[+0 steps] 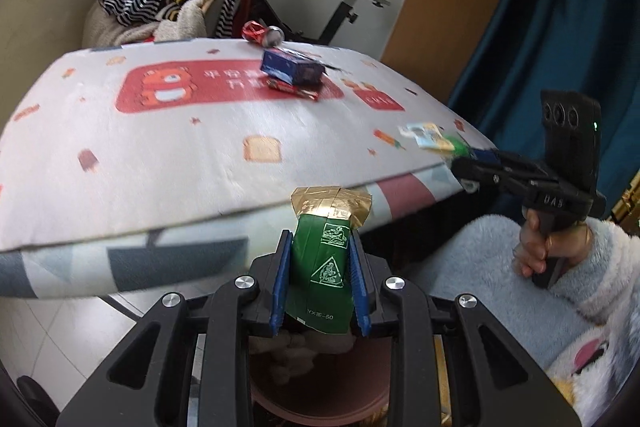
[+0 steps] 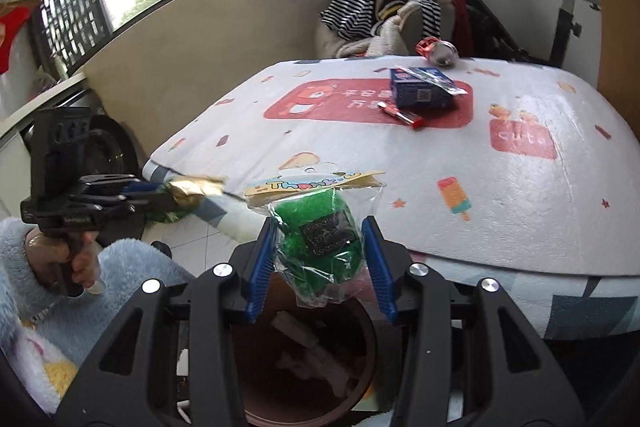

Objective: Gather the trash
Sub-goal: 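Carry the green packet to the bin and open the left tool while right carries the toy bag, then open the right tool over the bin to drop the green toy bag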

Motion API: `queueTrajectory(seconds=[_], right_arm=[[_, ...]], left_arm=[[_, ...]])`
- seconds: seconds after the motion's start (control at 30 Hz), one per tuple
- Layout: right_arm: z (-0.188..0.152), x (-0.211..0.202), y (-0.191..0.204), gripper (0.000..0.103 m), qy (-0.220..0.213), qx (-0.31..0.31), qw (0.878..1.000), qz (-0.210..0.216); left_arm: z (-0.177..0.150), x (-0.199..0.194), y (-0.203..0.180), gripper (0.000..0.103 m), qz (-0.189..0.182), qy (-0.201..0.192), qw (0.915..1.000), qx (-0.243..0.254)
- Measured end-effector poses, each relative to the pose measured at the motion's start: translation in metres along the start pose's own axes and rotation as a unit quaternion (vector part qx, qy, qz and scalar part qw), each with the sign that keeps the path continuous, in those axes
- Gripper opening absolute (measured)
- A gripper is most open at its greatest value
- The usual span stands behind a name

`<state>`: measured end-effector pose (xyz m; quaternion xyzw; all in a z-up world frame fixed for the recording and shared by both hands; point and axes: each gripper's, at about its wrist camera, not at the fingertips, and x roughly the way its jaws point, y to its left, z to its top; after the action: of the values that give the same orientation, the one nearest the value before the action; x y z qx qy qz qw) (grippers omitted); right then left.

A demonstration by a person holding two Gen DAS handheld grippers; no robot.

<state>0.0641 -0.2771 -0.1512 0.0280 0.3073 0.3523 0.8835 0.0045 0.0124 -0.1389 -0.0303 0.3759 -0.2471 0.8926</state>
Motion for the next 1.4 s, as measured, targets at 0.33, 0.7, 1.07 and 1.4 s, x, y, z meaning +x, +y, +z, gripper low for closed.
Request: queueTrajectory(seconds=[0.33, 0.7, 1.07, 1.4], right_arm=[[-0.006, 0.019, 0.006, 0.045, 0.037, 0.009, 0.999, 0.002], [-0.014, 0.019, 0.000, 0.045, 0.036, 0.025, 0.999, 0.008], [-0.014, 0.027, 0.002, 0.046, 0.069, 0.006, 0.997, 0.036], [-0.023, 0.036, 0.019, 0.047, 0.110, -0.034, 0.993, 0.039]], left_arm=[[-0.015, 0.018, -0.011, 0.028, 0.001, 0.010, 0.9994, 0.033], [-0.019, 0.023, -0.007, 0.041, 0.007, 0.023, 0.9993, 0.028], [-0.017, 0.007, 0.002, 0.085, 0.044, -0.015, 0.9989, 0.002], [-0.019, -0.006, 0.027, 0.090, 0.063, -0.030, 0.9963, -0.050]])
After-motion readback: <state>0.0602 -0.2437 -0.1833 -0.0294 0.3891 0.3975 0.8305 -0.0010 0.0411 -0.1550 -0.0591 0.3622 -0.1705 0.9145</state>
